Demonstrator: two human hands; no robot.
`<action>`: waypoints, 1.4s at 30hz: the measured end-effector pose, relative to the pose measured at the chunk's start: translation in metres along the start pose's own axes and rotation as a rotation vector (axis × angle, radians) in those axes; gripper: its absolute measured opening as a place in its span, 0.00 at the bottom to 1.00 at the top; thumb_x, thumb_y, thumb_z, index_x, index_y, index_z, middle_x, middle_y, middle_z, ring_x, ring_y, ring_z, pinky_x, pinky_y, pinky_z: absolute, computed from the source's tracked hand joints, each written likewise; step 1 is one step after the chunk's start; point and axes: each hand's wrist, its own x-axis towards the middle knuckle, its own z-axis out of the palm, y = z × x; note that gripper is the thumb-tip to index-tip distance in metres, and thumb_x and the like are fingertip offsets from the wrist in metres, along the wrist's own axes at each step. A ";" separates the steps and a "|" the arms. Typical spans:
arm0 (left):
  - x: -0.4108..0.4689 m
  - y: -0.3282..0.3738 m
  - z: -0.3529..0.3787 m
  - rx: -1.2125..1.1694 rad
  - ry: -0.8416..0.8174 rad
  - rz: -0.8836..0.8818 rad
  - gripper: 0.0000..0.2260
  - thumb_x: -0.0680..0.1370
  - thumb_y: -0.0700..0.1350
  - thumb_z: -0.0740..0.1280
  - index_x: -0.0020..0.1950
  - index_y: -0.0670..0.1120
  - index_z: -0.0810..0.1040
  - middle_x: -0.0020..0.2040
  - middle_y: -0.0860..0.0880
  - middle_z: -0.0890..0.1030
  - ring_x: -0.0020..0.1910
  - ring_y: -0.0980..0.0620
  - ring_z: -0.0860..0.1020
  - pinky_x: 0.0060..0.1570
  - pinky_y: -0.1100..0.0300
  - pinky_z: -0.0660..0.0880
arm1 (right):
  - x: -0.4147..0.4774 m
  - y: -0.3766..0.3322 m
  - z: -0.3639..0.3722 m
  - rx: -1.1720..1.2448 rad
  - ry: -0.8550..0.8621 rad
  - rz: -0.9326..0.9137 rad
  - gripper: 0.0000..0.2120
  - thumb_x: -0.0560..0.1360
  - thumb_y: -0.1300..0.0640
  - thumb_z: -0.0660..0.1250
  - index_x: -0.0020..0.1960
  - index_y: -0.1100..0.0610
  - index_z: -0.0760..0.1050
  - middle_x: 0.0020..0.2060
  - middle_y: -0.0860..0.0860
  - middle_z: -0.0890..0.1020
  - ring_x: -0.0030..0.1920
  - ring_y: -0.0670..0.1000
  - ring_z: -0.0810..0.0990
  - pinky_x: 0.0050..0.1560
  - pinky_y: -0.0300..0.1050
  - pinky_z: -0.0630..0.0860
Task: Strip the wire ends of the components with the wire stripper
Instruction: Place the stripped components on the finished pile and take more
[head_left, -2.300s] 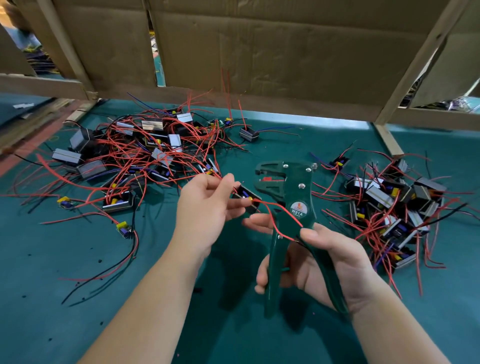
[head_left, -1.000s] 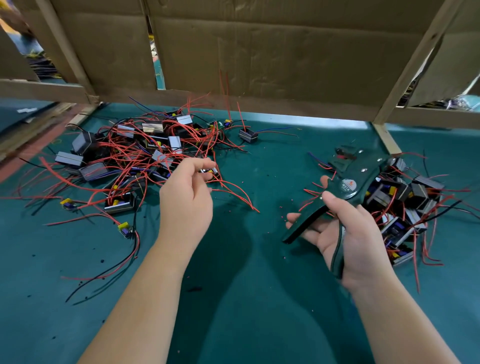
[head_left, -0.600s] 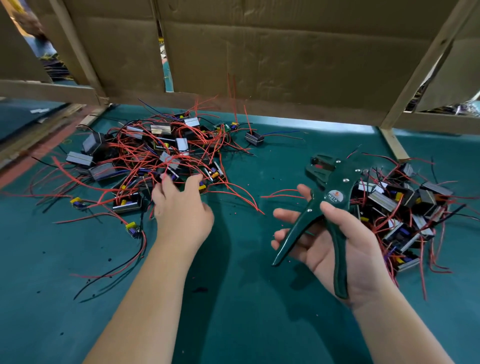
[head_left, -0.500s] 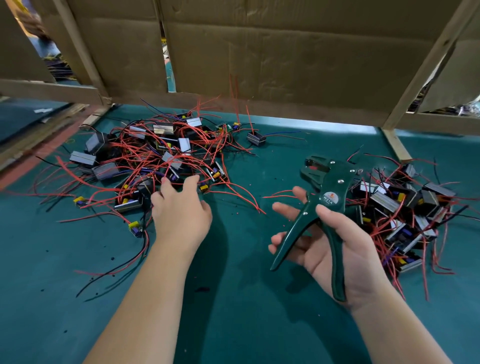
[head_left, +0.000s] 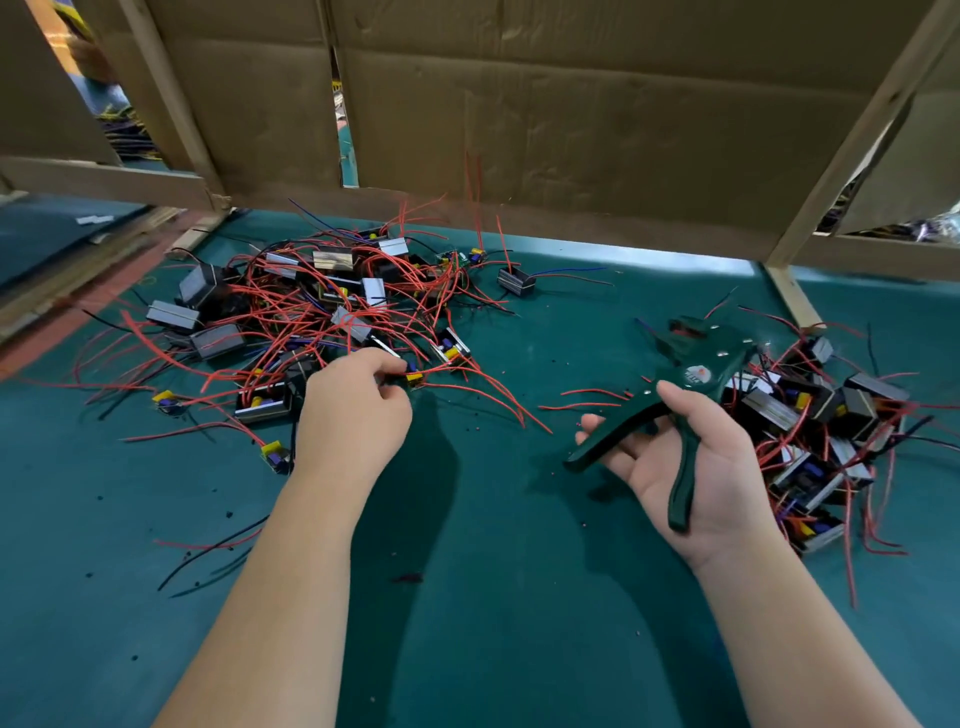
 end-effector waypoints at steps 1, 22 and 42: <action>0.000 0.001 0.000 -0.053 0.011 -0.015 0.14 0.75 0.36 0.61 0.49 0.53 0.80 0.41 0.55 0.78 0.36 0.56 0.77 0.31 0.64 0.70 | 0.000 -0.001 -0.002 -0.022 0.028 -0.039 0.11 0.70 0.59 0.65 0.50 0.59 0.67 0.37 0.55 0.76 0.41 0.64 0.83 0.43 0.60 0.82; 0.011 0.001 0.002 -0.998 -0.027 -0.228 0.06 0.77 0.40 0.69 0.50 0.49 0.75 0.39 0.52 0.85 0.42 0.58 0.83 0.28 0.61 0.77 | -0.022 0.000 0.003 0.010 -0.085 -0.004 0.22 0.67 0.58 0.64 0.61 0.61 0.73 0.55 0.54 0.79 0.37 0.65 0.82 0.38 0.59 0.81; -0.010 0.028 -0.006 -1.526 -0.485 -0.098 0.21 0.81 0.34 0.50 0.59 0.48 0.80 0.57 0.53 0.82 0.59 0.49 0.80 0.35 0.58 0.80 | -0.025 0.001 0.005 0.052 -0.136 0.032 0.33 0.65 0.58 0.65 0.70 0.64 0.66 0.68 0.55 0.75 0.37 0.65 0.82 0.41 0.62 0.81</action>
